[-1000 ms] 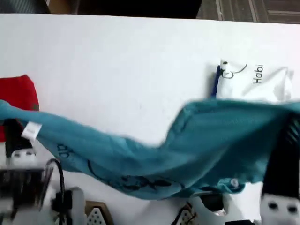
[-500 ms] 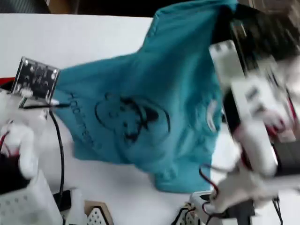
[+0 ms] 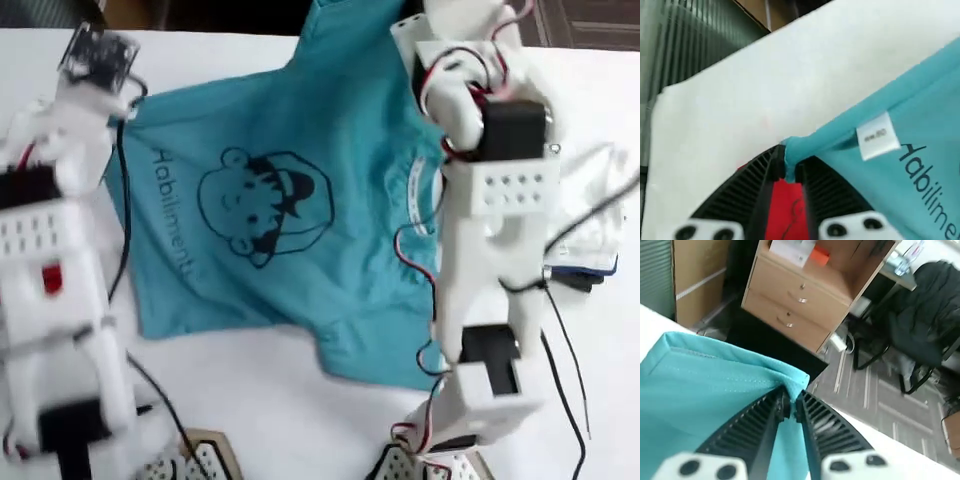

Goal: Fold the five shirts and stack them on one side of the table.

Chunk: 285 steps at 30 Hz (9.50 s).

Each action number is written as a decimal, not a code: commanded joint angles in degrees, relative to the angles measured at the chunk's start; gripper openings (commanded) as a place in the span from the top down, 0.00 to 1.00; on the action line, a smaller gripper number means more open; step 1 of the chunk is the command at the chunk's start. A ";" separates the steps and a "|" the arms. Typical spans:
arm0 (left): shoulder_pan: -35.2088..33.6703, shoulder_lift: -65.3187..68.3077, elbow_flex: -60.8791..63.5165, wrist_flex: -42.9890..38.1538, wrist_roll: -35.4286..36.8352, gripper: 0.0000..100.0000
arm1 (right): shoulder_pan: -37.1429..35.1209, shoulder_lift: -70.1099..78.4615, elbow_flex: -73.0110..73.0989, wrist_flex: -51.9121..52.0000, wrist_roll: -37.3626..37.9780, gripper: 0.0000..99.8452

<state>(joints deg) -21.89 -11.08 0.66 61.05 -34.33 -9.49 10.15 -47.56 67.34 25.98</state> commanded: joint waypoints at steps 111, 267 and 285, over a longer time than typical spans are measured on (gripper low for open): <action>6.07 8.44 4.53 40.44 -2.20 0.85 | 0.22 -50.07 94.59 8.31 12.40 0.78; 8.62 61.98 -34.07 26.99 17.85 0.97 | -34.59 -24.31 98.99 3.21 7.65 0.76; 8.62 61.98 -34.07 26.99 17.85 0.97 | -22.90 -14.73 100.31 -4.09 8.09 0.77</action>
<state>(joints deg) -13.45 50.29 -33.10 91.03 -16.84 -34.81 -7.25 52.75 64.09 34.15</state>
